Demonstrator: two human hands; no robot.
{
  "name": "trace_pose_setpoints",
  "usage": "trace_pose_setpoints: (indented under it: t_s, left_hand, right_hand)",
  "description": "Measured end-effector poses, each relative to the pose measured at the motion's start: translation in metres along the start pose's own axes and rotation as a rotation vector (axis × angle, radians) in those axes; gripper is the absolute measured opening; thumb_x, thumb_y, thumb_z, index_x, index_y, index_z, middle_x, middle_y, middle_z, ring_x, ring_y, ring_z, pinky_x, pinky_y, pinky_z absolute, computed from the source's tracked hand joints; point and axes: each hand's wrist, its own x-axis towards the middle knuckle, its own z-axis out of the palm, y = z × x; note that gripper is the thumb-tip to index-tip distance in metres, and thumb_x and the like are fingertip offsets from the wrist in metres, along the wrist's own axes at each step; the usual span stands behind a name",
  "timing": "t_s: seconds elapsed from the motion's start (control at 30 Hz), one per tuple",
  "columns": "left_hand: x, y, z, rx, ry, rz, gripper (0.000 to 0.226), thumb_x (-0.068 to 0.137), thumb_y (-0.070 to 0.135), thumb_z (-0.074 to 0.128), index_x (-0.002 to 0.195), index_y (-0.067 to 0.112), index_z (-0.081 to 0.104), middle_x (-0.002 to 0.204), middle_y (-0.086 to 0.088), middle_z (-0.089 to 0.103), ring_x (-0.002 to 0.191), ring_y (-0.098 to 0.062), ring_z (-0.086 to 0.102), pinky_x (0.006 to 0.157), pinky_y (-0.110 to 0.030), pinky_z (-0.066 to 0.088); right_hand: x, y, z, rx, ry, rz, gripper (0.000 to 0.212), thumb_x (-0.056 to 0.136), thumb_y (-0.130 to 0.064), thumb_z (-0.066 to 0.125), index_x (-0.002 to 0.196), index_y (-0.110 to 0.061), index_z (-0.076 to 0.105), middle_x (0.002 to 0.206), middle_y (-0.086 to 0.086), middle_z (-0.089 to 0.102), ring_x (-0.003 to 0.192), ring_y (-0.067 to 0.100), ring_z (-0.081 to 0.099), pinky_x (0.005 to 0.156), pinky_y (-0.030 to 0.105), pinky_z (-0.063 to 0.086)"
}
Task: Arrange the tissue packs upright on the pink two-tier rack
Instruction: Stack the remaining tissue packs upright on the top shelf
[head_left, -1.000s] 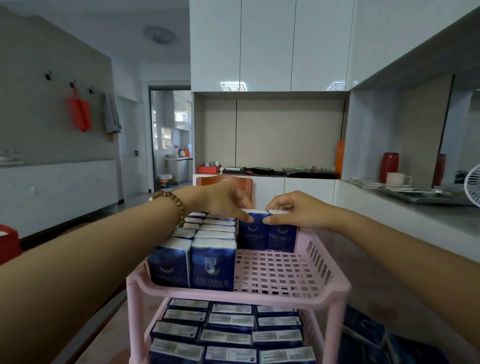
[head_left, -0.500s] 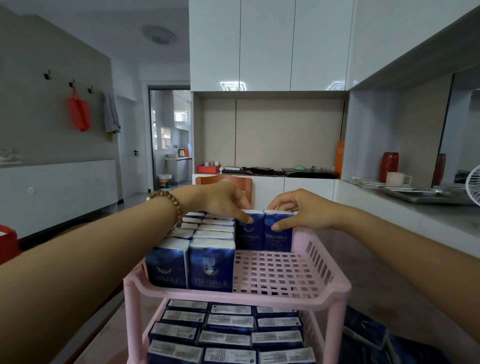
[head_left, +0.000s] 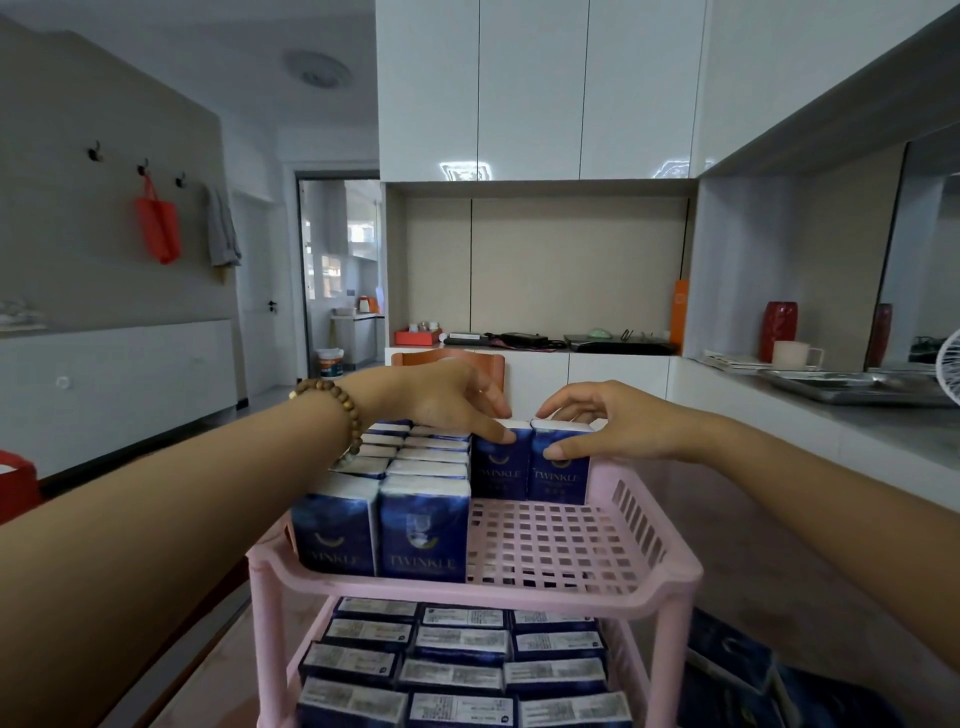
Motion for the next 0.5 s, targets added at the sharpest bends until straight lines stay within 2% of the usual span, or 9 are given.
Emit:
trace_pose_setpoints:
  t_s: [0.07, 0.2, 0.4, 0.5]
  left_hand:
    - [-0.002, 0.001, 0.000, 0.001, 0.001, 0.008, 0.039, 0.084, 0.029, 0.067, 0.120, 0.017, 0.058, 0.121, -0.003, 0.062, 0.108, -0.016, 0.057, 0.083, -0.022, 0.049]
    - [-0.003, 0.004, 0.001, 0.021, 0.001, 0.018, 0.041, 0.083, 0.031, 0.068, 0.120, 0.019, 0.058, 0.123, -0.002, 0.061, 0.110, -0.017, 0.057, 0.091, -0.027, 0.047]
    - [-0.018, 0.016, 0.000, 0.069, 0.099, 0.088, 0.041, 0.083, 0.034, 0.067, 0.119, 0.020, 0.055, 0.123, 0.000, 0.058, 0.114, -0.017, 0.054, 0.098, -0.030, 0.044]
    - [-0.042, 0.031, 0.002, 0.147, 0.119, 0.134, 0.044, 0.086, 0.041, 0.061, 0.125, 0.023, 0.052, 0.131, 0.003, 0.053, 0.122, -0.015, 0.047, 0.101, -0.030, 0.038]
  right_hand:
    - [-0.002, -0.001, 0.000, -0.009, 0.002, -0.007, 0.045, 0.074, -0.033, 0.077, 0.114, -0.025, 0.059, 0.115, -0.008, 0.060, 0.112, 0.006, 0.053, 0.098, 0.024, 0.039]
    - [-0.006, -0.002, -0.001, -0.039, -0.005, -0.002, 0.049, 0.075, -0.037, 0.074, 0.119, -0.028, 0.056, 0.121, -0.010, 0.056, 0.113, 0.004, 0.049, 0.089, 0.016, 0.037]
    - [-0.024, -0.008, -0.008, -0.017, 0.045, 0.012, 0.048, 0.074, -0.038, 0.075, 0.117, -0.029, 0.056, 0.120, -0.013, 0.056, 0.111, 0.005, 0.054, 0.083, 0.018, 0.047]
    - [-0.048, -0.016, -0.020, -0.053, 0.082, 0.005, 0.051, 0.073, -0.042, 0.074, 0.119, -0.030, 0.055, 0.122, -0.015, 0.055, 0.111, 0.002, 0.055, 0.089, 0.022, 0.049]
